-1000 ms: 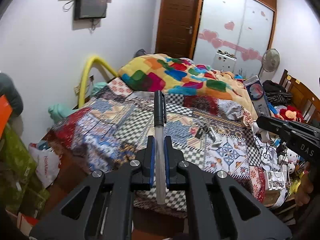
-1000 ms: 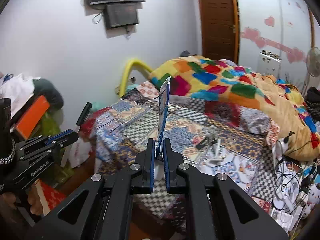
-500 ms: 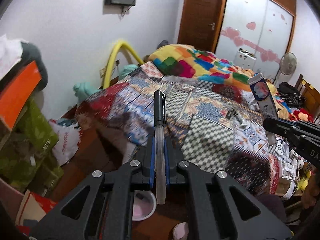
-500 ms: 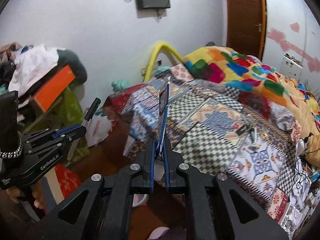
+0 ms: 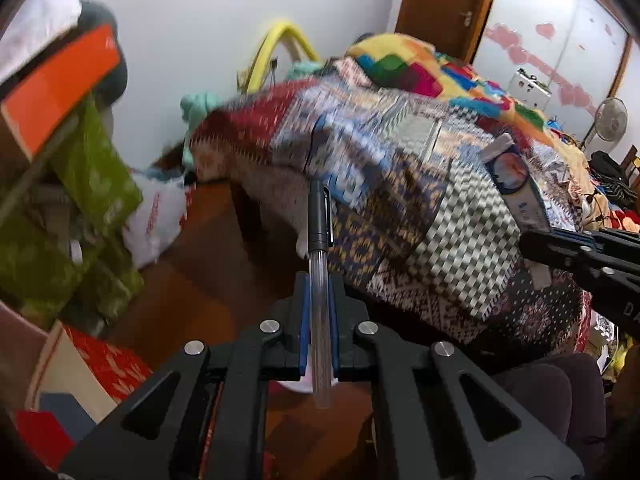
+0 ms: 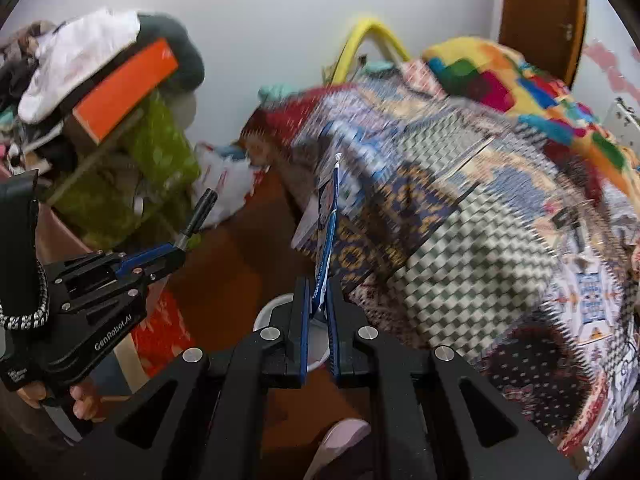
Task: Collect trash
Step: 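Carry the pen and blue card down over the white bucket, then open both grippers to drop the pen and card into the bucket, then move both open tools back toward the bed, then grasp a small item with the left gripper while the right grasps the clear bag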
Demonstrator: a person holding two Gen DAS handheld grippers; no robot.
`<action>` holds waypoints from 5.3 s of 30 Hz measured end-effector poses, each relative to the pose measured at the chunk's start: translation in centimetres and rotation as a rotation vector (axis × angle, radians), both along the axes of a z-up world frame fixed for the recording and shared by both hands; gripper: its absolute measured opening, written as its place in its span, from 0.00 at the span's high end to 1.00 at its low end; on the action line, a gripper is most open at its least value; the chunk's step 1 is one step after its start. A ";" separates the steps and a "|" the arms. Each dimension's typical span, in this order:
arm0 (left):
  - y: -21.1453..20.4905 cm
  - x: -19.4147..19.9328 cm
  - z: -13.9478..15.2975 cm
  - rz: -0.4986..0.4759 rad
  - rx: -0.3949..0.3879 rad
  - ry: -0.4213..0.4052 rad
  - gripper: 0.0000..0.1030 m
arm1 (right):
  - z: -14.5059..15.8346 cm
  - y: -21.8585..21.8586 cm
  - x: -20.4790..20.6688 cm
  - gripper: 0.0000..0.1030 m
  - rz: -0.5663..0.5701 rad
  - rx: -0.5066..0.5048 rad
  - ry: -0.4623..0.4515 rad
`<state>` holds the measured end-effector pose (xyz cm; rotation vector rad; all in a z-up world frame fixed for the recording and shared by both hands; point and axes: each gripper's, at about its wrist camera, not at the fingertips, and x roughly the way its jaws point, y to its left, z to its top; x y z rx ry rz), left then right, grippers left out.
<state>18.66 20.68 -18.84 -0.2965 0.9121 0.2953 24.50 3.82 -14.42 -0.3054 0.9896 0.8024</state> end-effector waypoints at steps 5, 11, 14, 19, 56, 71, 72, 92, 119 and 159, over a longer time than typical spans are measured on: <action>1.0 -0.2 -3.8 0.020 -0.044 0.077 0.93 | -3.7 2.3 -0.1 0.93 0.043 -0.055 0.082; 1.7 0.1 -8.7 0.034 -0.092 0.173 0.93 | -8.5 4.4 -0.1 0.93 0.079 -0.130 0.188; 2.0 0.2 -11.0 0.045 -0.113 0.216 0.93 | -10.2 5.1 -0.1 0.93 0.099 -0.165 0.212; 2.0 0.5 -14.2 0.046 -0.145 0.290 0.93 | -12.8 6.5 0.6 0.92 0.113 -0.186 0.293; -1.4 0.1 -2.7 0.042 -0.011 0.119 0.84 | -2.3 -0.8 -0.1 0.72 0.092 -0.051 0.048; -9.8 0.8 9.3 -0.037 0.089 -0.156 0.72 | 7.8 -10.7 -0.1 0.72 -0.058 0.136 -0.178; -10.3 1.0 9.9 -0.046 0.091 -0.170 0.71 | 8.4 -11.5 0.2 0.72 -0.076 0.148 -0.188; -20.8 13.5 13.1 -0.282 0.101 -0.219 0.47 | 10.8 -25.0 7.6 0.52 -0.380 0.118 -0.332; -25.1 36.5 -3.6 -0.452 0.031 0.052 0.48 | -3.0 -31.7 25.0 0.52 -0.557 0.011 -0.051; -26.5 42.3 -6.0 -0.506 0.024 0.029 0.80 | -7.8 -28.9 32.1 0.76 -0.517 -0.028 -0.032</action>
